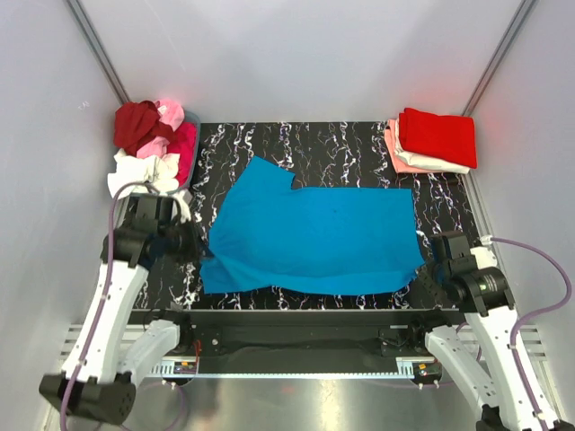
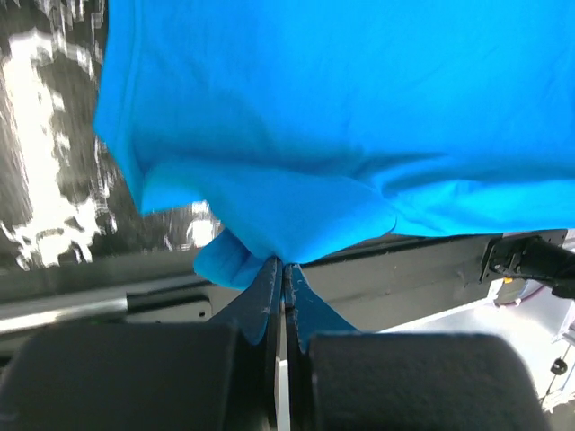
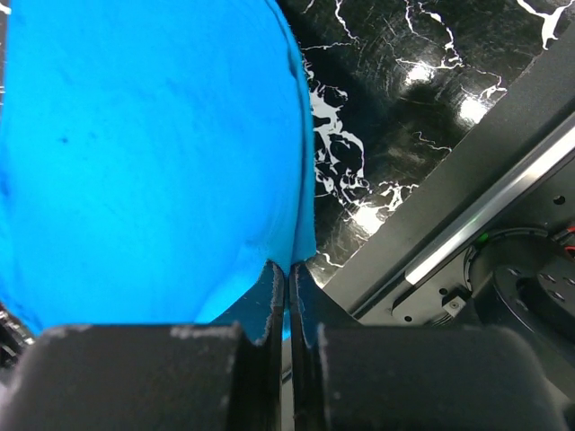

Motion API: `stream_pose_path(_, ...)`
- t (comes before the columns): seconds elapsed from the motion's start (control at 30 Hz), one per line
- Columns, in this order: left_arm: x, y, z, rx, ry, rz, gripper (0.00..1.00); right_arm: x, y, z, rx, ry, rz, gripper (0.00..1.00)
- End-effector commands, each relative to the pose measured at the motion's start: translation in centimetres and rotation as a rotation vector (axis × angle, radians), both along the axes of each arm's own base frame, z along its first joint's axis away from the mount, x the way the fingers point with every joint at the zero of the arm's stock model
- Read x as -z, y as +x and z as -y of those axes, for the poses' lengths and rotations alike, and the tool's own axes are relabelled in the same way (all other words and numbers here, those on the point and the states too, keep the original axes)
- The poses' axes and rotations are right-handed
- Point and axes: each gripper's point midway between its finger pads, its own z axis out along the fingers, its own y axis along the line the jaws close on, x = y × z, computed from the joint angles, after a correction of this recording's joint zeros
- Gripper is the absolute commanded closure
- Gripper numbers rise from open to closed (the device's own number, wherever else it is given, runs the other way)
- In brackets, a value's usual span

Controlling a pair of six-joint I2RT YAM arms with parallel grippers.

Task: Fold and stack the t-shirts
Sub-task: Fold the tshirt

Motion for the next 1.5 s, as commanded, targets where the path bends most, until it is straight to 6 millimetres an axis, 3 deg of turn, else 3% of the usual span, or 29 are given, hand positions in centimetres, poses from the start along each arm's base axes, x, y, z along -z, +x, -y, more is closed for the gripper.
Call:
stream_pose_path(0.0,-3.5,5.0,0.4,0.028,0.033,0.139,0.99,0.3,1.5,0.1,0.029,-0.014,0.014,1.0)
stream_pose_path(0.17,-2.5,8.9,0.9,0.07,0.086,0.089,0.98,0.9,3.7,0.0,0.042,-0.036,-0.008,1.0)
stream_pose_path(0.4,-1.2,12.4,1.3,0.101,0.124,0.027,0.97,2.7,5.8,0.8,0.079,-0.069,-0.051,1.0)
stream_pose_path(0.6,0.2,14.2,1.3,0.111,0.153,-0.009,0.97,4.4,7.5,2.4,0.114,-0.063,-0.092,1.0)
stream_pose_path(0.87,2.4,16.0,1.1,0.116,0.197,-0.061,0.97,6.9,9.5,2.6,0.101,-0.044,-0.146,1.0)
stream_pose_path(1.03,3.7,17.6,0.8,0.111,0.236,-0.087,0.97,8.3,10.3,2.7,0.096,-0.054,-0.186,1.0)
stream_pose_path(1.23,5.1,19.2,1.0,0.12,0.249,-0.121,0.97,10.1,10.7,4.2,0.147,-0.041,-0.231,1.0)
stream_pose_path(1.3,5.3,19.9,1.1,0.122,0.255,-0.12,0.95,10.7,10.7,4.6,0.164,-0.031,-0.248,0.95)
stream_pose_path(1.33,6.2,20.1,1.1,0.124,0.26,-0.144,0.94,11.0,11.0,4.8,0.166,-0.028,-0.248,0.86)
stream_pose_path(1.4,7.3,20.8,1.2,0.128,0.274,-0.172,0.89,11.9,11.1,5.1,0.176,-0.002,-0.276,0.8)
stream_pose_path(1.47,7.5,21.4,1.1,0.126,0.286,-0.188,0.79,12.4,11.9,5.3,0.177,0.021,-0.281,0.59)
